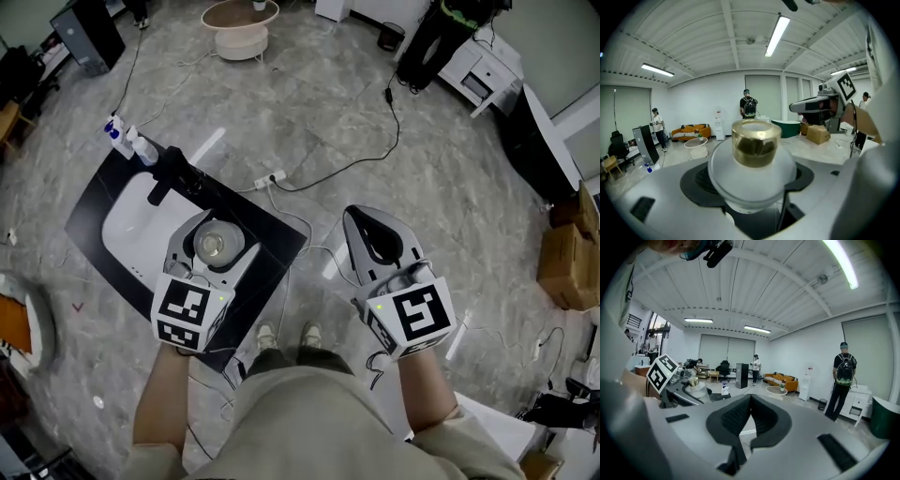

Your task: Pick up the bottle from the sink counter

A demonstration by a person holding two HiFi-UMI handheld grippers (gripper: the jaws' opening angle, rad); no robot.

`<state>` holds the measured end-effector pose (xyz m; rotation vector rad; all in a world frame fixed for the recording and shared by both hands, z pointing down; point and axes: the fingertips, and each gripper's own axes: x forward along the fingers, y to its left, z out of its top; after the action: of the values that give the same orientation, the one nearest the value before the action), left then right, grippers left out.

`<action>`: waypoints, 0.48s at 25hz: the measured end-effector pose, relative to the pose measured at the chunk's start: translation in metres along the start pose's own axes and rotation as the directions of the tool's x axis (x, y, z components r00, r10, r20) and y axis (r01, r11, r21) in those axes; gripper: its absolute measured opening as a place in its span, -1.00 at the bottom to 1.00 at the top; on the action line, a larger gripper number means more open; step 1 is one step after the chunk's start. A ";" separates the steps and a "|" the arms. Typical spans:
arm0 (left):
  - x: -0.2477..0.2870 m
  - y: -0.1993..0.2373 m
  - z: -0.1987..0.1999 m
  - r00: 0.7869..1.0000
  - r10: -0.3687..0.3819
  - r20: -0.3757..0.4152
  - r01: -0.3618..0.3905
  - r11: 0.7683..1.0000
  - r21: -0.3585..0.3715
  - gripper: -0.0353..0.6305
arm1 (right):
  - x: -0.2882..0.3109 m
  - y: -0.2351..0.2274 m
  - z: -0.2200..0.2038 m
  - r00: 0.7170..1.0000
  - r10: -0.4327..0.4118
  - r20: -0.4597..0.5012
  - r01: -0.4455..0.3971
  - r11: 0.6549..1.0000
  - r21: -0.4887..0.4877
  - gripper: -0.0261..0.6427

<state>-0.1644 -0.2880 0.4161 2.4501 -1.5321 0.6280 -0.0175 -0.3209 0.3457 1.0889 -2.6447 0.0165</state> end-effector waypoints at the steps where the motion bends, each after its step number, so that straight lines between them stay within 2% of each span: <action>1: -0.008 -0.002 0.007 1.000 -0.005 0.006 0.005 1.000 0.004 0.14 | -0.006 0.003 0.005 1.000 0.005 0.010 -0.005 1.000 -0.004 -0.94; 6: -0.044 -0.021 0.032 0.999 -0.015 0.036 0.014 0.999 0.046 0.14 | -0.032 0.021 0.024 0.998 0.048 0.038 -0.048 0.999 -0.018 -0.94; 12: -0.072 -0.041 0.036 0.999 -0.027 0.044 0.025 0.999 0.040 0.14 | -0.052 0.032 0.033 0.996 0.072 0.060 -0.071 0.997 -0.029 -0.94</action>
<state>-0.1458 -0.2240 0.3541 2.5250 -1.5155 0.6088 -0.0124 -0.2659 0.3032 1.0011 -2.7293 -0.0380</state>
